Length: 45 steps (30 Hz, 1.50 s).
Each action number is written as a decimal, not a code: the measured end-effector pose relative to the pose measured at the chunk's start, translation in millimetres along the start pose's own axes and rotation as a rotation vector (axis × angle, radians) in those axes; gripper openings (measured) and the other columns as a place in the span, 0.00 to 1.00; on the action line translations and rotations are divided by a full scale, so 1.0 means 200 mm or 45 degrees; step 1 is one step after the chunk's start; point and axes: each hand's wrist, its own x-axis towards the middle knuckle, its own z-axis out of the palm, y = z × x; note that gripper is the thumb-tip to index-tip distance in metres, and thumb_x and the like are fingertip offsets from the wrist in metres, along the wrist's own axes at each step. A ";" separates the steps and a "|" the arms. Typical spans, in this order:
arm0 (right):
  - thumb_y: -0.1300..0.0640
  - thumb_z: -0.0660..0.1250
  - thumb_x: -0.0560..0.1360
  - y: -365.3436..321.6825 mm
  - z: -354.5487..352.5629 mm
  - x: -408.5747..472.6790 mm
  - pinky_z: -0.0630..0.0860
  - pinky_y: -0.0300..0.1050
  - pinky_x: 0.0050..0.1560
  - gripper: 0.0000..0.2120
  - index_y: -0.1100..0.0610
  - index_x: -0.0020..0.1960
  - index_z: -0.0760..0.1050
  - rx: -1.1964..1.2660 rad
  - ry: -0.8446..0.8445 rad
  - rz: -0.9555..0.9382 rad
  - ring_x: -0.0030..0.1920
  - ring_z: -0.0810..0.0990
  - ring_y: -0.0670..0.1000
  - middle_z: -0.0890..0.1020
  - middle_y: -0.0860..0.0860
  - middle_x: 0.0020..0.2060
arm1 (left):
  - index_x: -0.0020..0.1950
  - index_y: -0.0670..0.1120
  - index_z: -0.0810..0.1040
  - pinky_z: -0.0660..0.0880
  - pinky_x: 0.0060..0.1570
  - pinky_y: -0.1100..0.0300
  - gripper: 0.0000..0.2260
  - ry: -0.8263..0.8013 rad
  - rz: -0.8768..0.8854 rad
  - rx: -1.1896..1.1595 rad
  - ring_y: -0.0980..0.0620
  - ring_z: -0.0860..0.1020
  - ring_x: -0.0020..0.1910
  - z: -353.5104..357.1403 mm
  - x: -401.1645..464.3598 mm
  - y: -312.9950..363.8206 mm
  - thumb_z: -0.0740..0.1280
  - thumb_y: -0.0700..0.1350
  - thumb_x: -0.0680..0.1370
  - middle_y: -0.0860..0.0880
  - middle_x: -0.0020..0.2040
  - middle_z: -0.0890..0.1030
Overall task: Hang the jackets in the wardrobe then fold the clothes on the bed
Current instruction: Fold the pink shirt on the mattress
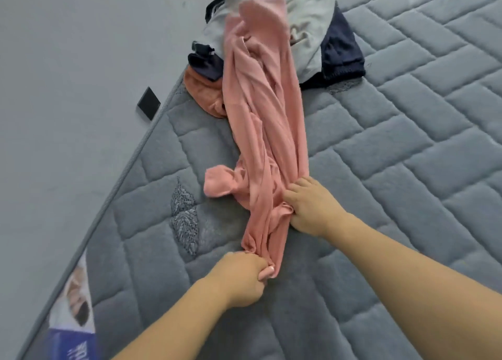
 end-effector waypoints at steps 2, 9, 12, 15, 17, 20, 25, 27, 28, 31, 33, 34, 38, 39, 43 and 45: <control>0.52 0.64 0.68 0.00 0.01 -0.28 0.64 0.47 0.57 0.07 0.56 0.40 0.75 -0.027 -0.175 0.060 0.46 0.75 0.57 0.80 0.52 0.41 | 0.43 0.51 0.69 0.66 0.46 0.57 0.03 -0.193 -0.067 -0.099 0.42 0.75 0.54 0.09 -0.07 0.17 0.60 0.45 0.76 0.46 0.52 0.79; 0.42 0.51 0.68 0.15 0.01 -1.36 0.58 0.45 0.62 0.20 0.50 0.47 0.77 -0.055 -0.568 0.251 0.55 0.73 0.51 0.82 0.47 0.49 | 0.47 0.48 0.73 0.69 0.47 0.56 0.03 -0.590 -0.012 -0.150 0.40 0.74 0.50 0.49 -0.16 1.00 0.61 0.46 0.78 0.41 0.55 0.78; 0.45 0.56 0.72 0.31 -0.04 -1.84 0.56 0.45 0.65 0.17 0.50 0.53 0.77 -0.090 -0.698 0.348 0.59 0.71 0.51 0.80 0.46 0.54 | 0.42 0.48 0.73 0.69 0.40 0.59 0.04 -0.758 0.039 -0.369 0.46 0.72 0.39 0.64 -0.18 1.40 0.62 0.46 0.77 0.44 0.44 0.78; 0.50 0.58 0.72 0.45 -0.12 -2.30 0.54 0.45 0.68 0.17 0.50 0.59 0.75 -0.084 -0.902 0.540 0.64 0.69 0.52 0.77 0.48 0.59 | 0.40 0.51 0.76 0.73 0.39 0.61 0.05 -0.788 0.045 -0.520 0.55 0.76 0.35 0.66 -0.18 1.67 0.64 0.49 0.75 0.54 0.40 0.80; 0.49 0.58 0.72 0.47 -0.17 -2.48 0.56 0.48 0.69 0.18 0.49 0.60 0.74 0.057 -1.019 0.737 0.66 0.69 0.53 0.76 0.50 0.62 | 0.48 0.54 0.80 0.75 0.48 0.58 0.06 -0.680 0.091 -0.560 0.58 0.78 0.43 0.63 -0.15 1.74 0.66 0.52 0.74 0.56 0.46 0.80; 0.39 0.58 0.66 0.42 -0.21 -2.55 0.66 0.49 0.59 0.20 0.48 0.53 0.73 0.438 -0.873 1.085 0.61 0.74 0.55 0.78 0.51 0.60 | 0.67 0.54 0.72 0.70 0.62 0.51 0.21 0.002 0.115 -0.161 0.48 0.70 0.63 0.59 -0.08 1.76 0.64 0.49 0.74 0.51 0.65 0.71; 0.33 0.63 0.67 0.23 -0.10 -2.48 0.67 0.51 0.57 0.26 0.52 0.55 0.70 0.225 -0.580 1.154 0.58 0.77 0.55 0.80 0.51 0.55 | 0.76 0.57 0.58 0.45 0.75 0.44 0.30 0.329 0.203 0.584 0.43 0.49 0.77 0.59 0.08 1.77 0.64 0.49 0.75 0.47 0.79 0.51; 0.46 0.63 0.71 0.19 -0.06 -2.46 0.68 0.50 0.57 0.18 0.53 0.57 0.70 0.179 -0.553 1.173 0.58 0.78 0.57 0.80 0.53 0.57 | 0.70 0.54 0.68 0.45 0.75 0.44 0.23 0.332 0.357 0.672 0.43 0.56 0.75 0.59 0.14 1.77 0.63 0.47 0.75 0.47 0.76 0.60; 0.50 0.63 0.71 0.18 -0.05 -2.45 0.68 0.49 0.55 0.17 0.54 0.58 0.70 0.223 -0.576 1.157 0.58 0.78 0.57 0.79 0.54 0.57 | 0.65 0.51 0.72 0.51 0.74 0.45 0.20 0.326 0.444 0.656 0.43 0.64 0.71 0.58 0.15 1.76 0.64 0.46 0.73 0.47 0.71 0.67; 0.45 0.64 0.67 0.16 -0.07 -2.44 0.70 0.42 0.42 0.17 0.52 0.52 0.73 0.771 -0.771 1.118 0.48 0.79 0.53 0.80 0.51 0.51 | 0.44 0.47 0.78 0.71 0.62 0.47 0.13 0.343 0.648 0.526 0.42 0.78 0.48 0.54 0.01 1.62 0.71 0.42 0.60 0.48 0.45 0.78; 0.38 0.66 0.63 0.11 -0.12 -2.42 0.72 0.39 0.37 0.21 0.51 0.47 0.74 1.174 -0.970 1.141 0.39 0.78 0.50 0.80 0.49 0.44 | 0.34 0.47 0.77 0.76 0.58 0.44 0.13 0.357 0.548 0.630 0.43 0.79 0.39 0.56 -0.18 1.38 0.74 0.40 0.52 0.48 0.36 0.76; 0.37 0.66 0.64 0.10 -0.15 -2.41 0.73 0.40 0.38 0.20 0.51 0.47 0.75 1.296 -1.054 1.178 0.37 0.79 0.49 0.81 0.50 0.42 | 0.33 0.47 0.78 0.75 0.59 0.40 0.12 0.341 0.426 0.724 0.43 0.81 0.40 0.58 -0.28 1.25 0.75 0.39 0.53 0.47 0.36 0.77; 0.49 0.64 0.74 0.10 -0.20 -2.31 0.75 0.45 0.43 0.09 0.54 0.43 0.76 1.177 -0.683 1.220 0.42 0.82 0.55 0.83 0.54 0.44 | 0.60 0.47 0.79 0.62 0.69 0.41 0.15 -0.049 -0.352 0.850 0.42 0.76 0.62 0.55 -0.53 0.93 0.61 0.40 0.76 0.42 0.68 0.71; 0.51 0.64 0.73 0.10 -0.20 -2.27 0.75 0.46 0.47 0.07 0.53 0.47 0.75 0.956 -0.494 1.227 0.48 0.80 0.55 0.82 0.53 0.50 | 0.64 0.48 0.75 0.65 0.66 0.45 0.16 -0.098 -0.485 0.749 0.43 0.75 0.61 0.53 -0.53 0.93 0.58 0.42 0.78 0.45 0.69 0.68; 0.46 0.67 0.67 0.08 -0.16 -2.15 0.63 0.55 0.68 0.39 0.48 0.74 0.56 0.482 -0.446 1.216 0.71 0.62 0.57 0.61 0.54 0.71 | 0.51 0.44 0.74 0.73 0.43 0.49 0.10 0.415 -0.165 0.480 0.40 0.76 0.48 0.47 -0.36 1.08 0.63 0.45 0.72 0.43 0.51 0.75; 0.46 0.71 0.61 0.06 -0.11 -2.12 0.52 0.62 0.72 0.55 0.45 0.78 0.40 0.436 -0.801 1.125 0.75 0.53 0.59 0.52 0.52 0.75 | 0.58 0.46 0.73 0.74 0.50 0.48 0.18 0.404 0.081 0.408 0.41 0.75 0.56 0.51 -0.26 1.17 0.63 0.51 0.70 0.45 0.58 0.74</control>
